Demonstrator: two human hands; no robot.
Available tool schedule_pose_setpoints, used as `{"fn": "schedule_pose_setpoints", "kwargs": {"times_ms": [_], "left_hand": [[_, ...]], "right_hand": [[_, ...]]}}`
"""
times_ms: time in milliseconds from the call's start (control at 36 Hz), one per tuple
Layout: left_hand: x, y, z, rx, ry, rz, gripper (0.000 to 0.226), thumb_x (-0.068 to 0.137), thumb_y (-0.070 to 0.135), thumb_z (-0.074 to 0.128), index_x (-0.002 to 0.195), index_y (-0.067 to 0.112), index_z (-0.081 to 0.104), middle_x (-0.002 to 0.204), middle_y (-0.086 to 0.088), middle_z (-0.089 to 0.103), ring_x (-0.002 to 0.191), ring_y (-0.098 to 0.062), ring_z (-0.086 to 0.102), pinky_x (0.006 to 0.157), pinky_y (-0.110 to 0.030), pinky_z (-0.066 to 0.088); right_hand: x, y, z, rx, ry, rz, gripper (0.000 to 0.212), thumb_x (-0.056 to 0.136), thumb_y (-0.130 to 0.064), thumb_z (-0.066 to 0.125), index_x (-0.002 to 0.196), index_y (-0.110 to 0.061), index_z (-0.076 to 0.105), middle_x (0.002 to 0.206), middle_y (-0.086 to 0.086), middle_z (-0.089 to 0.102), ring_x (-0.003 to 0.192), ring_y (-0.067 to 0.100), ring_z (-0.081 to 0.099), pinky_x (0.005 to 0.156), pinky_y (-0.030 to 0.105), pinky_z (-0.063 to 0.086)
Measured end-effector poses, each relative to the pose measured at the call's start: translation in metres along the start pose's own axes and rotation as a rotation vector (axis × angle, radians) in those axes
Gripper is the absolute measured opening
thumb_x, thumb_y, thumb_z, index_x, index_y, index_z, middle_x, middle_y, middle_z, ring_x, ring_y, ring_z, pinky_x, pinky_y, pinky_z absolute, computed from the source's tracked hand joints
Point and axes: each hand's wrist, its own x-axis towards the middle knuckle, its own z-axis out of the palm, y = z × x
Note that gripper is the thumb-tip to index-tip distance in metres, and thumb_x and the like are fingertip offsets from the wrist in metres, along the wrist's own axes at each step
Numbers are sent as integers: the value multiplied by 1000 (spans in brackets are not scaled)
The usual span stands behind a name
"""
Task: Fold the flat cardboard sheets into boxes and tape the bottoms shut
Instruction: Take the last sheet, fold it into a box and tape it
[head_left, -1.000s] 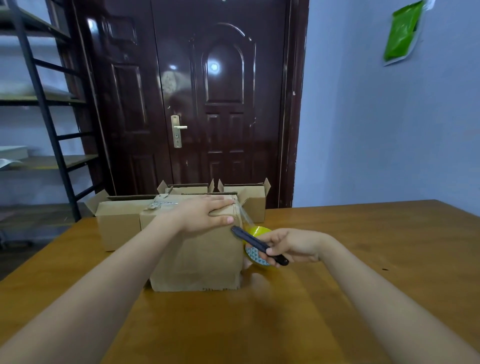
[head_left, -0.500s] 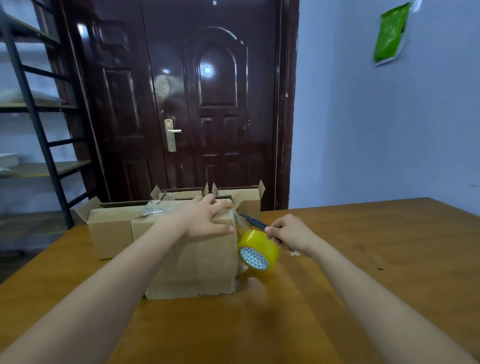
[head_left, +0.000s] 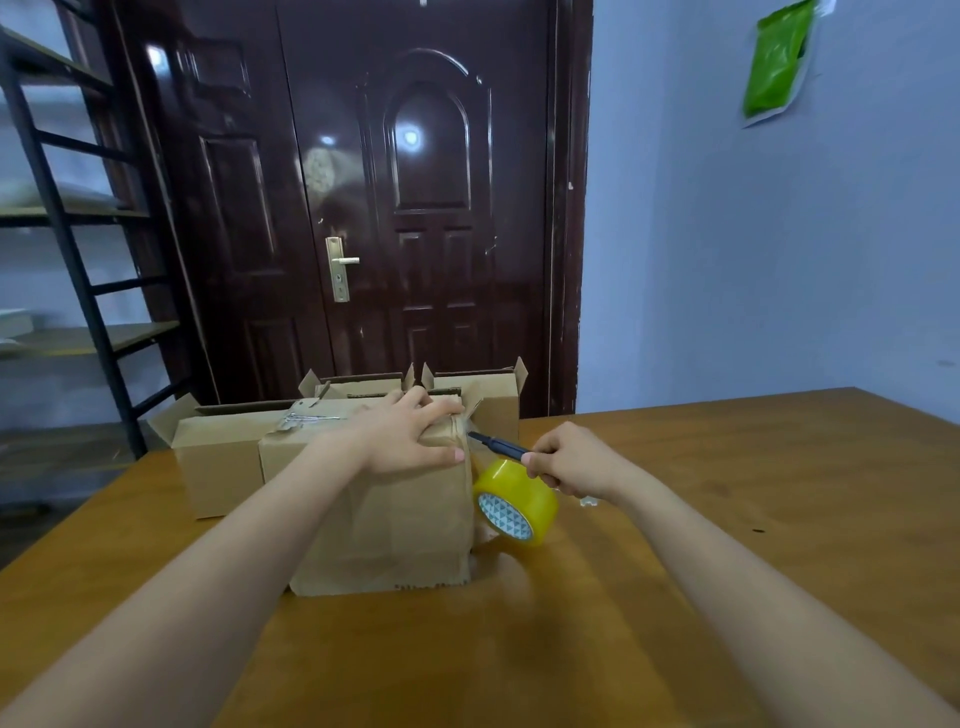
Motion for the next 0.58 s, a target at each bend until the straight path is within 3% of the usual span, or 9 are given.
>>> {"fn": "schedule_pose_setpoints", "kwargs": {"times_ms": [167, 278, 361, 583], "left_hand": [[-1, -2, 0, -27, -16, -4, 69, 81, 75, 39, 142, 49, 19, 138, 3, 33, 134, -23, 28, 105, -50, 34], [-1, -3, -1, -44, -32, -13, 90, 58, 88, 21, 140, 52, 19, 137, 5, 33, 133, -22, 28, 105, -50, 34], [-2, -2, -1, -54, -30, -12, 92, 55, 88, 20, 140, 53, 20, 136, 5, 33, 133, -21, 28, 105, -50, 34], [-1, -3, 0, -66, -34, -22, 89, 58, 88, 23, 139, 53, 20, 137, 5, 33, 133, -23, 29, 106, -53, 32]], "right_hand": [[-7, 4, -3, -19, -64, -16, 28, 96, -25, 55, 73, -11, 62, 60, 2, 50, 43, 10, 37, 43, 21, 34], [-13, 11, -6, -38, -145, 10, 25, 95, -24, 56, 74, -13, 63, 59, 1, 49, 43, 10, 37, 42, 19, 32], [-15, 19, -11, 51, -149, 22, 25, 95, -22, 55, 76, -10, 64, 57, 1, 48, 40, 10, 34, 40, 19, 29], [-23, 25, 6, 48, -442, 0, 17, 79, -7, 48, 82, -1, 63, 53, 1, 50, 37, 8, 36, 39, 18, 30]]}}
